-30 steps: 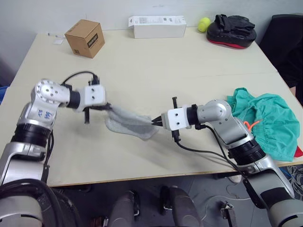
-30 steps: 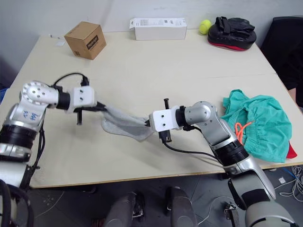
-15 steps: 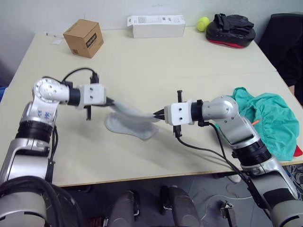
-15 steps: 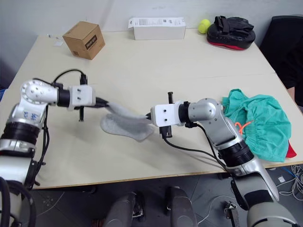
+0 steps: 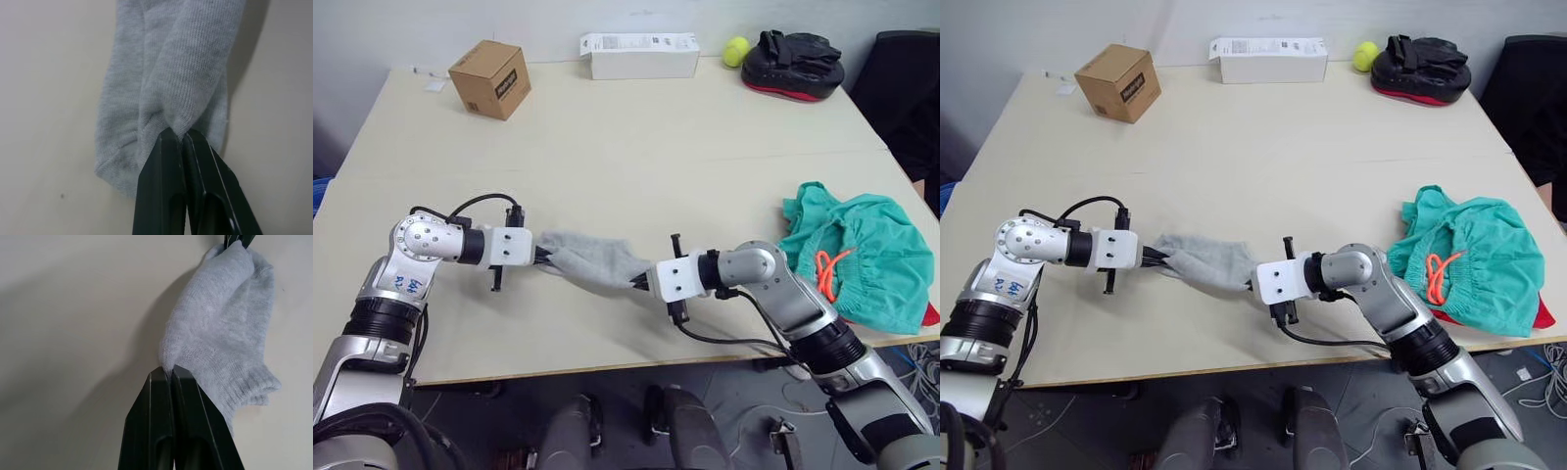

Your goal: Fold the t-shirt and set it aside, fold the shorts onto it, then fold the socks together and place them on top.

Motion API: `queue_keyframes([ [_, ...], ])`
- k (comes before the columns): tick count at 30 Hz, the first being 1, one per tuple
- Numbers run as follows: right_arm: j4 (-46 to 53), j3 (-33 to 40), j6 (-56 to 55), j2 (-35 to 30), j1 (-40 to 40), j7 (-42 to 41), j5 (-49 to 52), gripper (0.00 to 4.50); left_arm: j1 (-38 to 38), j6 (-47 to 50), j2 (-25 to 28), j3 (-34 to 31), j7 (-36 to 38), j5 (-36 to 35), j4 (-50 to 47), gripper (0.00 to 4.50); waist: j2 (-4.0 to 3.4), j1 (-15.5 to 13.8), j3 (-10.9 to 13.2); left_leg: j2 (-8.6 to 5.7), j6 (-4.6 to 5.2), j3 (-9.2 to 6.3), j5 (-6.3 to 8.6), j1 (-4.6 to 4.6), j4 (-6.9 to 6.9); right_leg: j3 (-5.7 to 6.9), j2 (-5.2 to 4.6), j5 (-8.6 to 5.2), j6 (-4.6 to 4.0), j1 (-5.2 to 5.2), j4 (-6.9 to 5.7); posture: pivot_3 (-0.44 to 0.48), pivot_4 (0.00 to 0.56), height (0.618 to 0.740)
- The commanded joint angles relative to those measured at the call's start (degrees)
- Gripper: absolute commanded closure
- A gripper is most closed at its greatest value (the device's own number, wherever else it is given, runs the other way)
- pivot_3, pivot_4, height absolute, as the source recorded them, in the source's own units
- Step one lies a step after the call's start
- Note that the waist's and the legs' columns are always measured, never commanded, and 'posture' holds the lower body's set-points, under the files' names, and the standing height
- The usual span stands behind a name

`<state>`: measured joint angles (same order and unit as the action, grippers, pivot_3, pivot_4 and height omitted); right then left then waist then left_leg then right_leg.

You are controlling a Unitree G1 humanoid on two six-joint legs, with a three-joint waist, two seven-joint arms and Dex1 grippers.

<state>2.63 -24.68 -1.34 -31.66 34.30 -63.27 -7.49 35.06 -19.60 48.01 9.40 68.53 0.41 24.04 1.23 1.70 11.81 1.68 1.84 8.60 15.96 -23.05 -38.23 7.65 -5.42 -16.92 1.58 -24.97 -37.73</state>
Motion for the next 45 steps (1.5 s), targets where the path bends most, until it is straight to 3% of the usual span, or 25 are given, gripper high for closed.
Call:
queue_keyframes([
  [1, 1.4, 0.4, -1.1, -0.3, -0.3, -0.2, 0.6, 4.08, -2.9, 5.2, 2.7, -2.2, 3.6, -4.0, -5.6, 3.8, 0.0, 0.0, 0.0, 0.01, -0.01, 0.0, 0.0, 0.0, 0.0, 0.01, 0.01, 0.0, 0.0, 0.0, -0.01, 0.0, 0.15, 0.74],
  [6, 3.3, 2.7, 2.6, -0.2, 0.4, -1.7, 4.7, 2.47, -6.2, 14.1, 7.2, -3.4, 8.5, -8.0, -11.4, 2.24, 0.0, -0.1, 0.0, 0.02, -0.01, 0.0, 0.0, -0.01, -0.01, 0.0, 0.01, 0.0, 0.0, -0.02, 0.0, 0.0, 0.15, 0.74],
  [9, 5.3, 5.3, 9.2, -0.1, 2.0, -3.3, 9.9, 2.42, -5.2, 24.9, 9.4, -4.6, 11.7, -12.2, -13.6, 1.26, 0.01, -0.2, 0.0, 0.01, -0.01, -0.02, 0.0, -0.03, -0.03, 0.0, 0.01, 0.0, 0.0, 0.0, 0.01, 0.0, 0.15, 0.74],
  [12, 5.2, 6.5, 14.0, 0.2, 4.2, -3.9, 12.6, 2.42, -1.3, 34.0, 9.5, -4.8, 13.3, -14.5, -12.5, 1.26, 0.02, -0.4, 0.0, -0.01, 0.01, -0.07, -0.01, -0.02, -0.06, 0.01, 0.0, 0.0, 0.0, 0.05, 0.01, 0.0, 0.15, 0.74],
  [17, 2.6, 6.4, 15.0, 1.3, 6.9, -2.9, 12.6, 2.42, 7.3, 38.5, 5.7, -0.3, 13.3, -10.9, -5.1, 1.26, 0.04, -0.3, 0.0, -0.04, 0.01, -0.11, -0.01, -0.01, -0.05, 0.03, 0.01, 0.0, 0.0, 0.09, 0.02, 0.0, 0.15, 0.74],
  [22, 3.4, 6.2, 16.0, 2.5, 7.1, -1.5, 12.5, 2.42, 14.6, 35.7, 0.9, 4.6, 15.0, -5.7, 4.8, 1.26, 0.05, -0.2, 0.0, -0.03, 0.01, -0.06, -0.01, -0.06, -0.05, 0.02, 0.05, 0.0, 0.01, 0.04, -0.04, 0.0, 0.15, 0.74],
  [31, 6.8, 6.7, 18.4, 2.3, 5.8, 0.7, 12.8, 2.42, 22.0, 31.4, -3.7, 7.3, 17.0, -0.5, 18.1, 1.26, 0.08, -0.1, 0.0, -0.03, -0.01, 0.0, -0.02, -0.12, -0.07, -0.01, 0.04, 0.0, 0.01, -0.09, -0.03, 0.0, 0.15, 0.74],
  [36, 7.9, 7.0, 19.1, 1.9, 5.0, 1.7, 12.8, 2.42, 22.6, 29.9, -4.8, 7.3, 19.0, 0.7, 20.8, 2.49, 0.08, -0.1, 0.0, -0.02, -0.01, 0.0, -0.02, -0.12, -0.07, -0.01, 0.04, 0.0, 0.01, -0.1, -0.04, 0.0, 0.15, 0.74],
  [42, 8.4, 6.7, 19.0, 1.5, 4.8, 1.9, 12.6, 2.42, 24.0, 29.4, -5.8, 6.9, 19.5, 1.2, 23.2, 4.46, 0.09, -0.1, 0.0, -0.03, -0.01, 0.0, -0.02, -0.13, -0.1, -0.01, 0.03, 0.0, 0.01, -0.1, -0.05, 0.0, 0.15, 0.74],
  [45, 8.4, 6.8, 18.8, 1.3, 4.8, 1.9, 12.6, 2.42, 25.3, 30.7, -5.6, 6.1, 21.1, 0.3, 23.4, 4.46, 0.09, -0.1, 0.0, -0.03, 0.0, 0.0, -0.02, -0.13, -0.12, -0.02, 0.02, 0.0, 0.01, -0.09, -0.05, 0.0, 0.15, 0.74],
])
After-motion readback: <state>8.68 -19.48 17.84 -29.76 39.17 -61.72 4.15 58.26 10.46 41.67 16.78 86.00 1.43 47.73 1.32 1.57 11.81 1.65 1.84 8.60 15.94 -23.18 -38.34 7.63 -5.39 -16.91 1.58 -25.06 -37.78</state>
